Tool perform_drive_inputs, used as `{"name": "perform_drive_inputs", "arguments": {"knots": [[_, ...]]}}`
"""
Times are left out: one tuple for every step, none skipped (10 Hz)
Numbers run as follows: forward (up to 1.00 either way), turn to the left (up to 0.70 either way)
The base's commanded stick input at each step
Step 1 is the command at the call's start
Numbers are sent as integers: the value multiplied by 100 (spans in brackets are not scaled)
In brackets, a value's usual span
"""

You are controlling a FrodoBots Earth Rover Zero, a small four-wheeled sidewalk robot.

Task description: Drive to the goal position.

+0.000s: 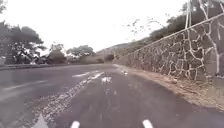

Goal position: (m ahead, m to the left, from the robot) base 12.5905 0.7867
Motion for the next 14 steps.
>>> {"name": "perform_drive_inputs", "arguments": {"knots": [[50,0],[50,0],[50,0],[50,0],[50,0],[50,0],[50,0],[50,0],[50,0],[50,0],[50,0],[50,0],[50,0],[50,0]]}}
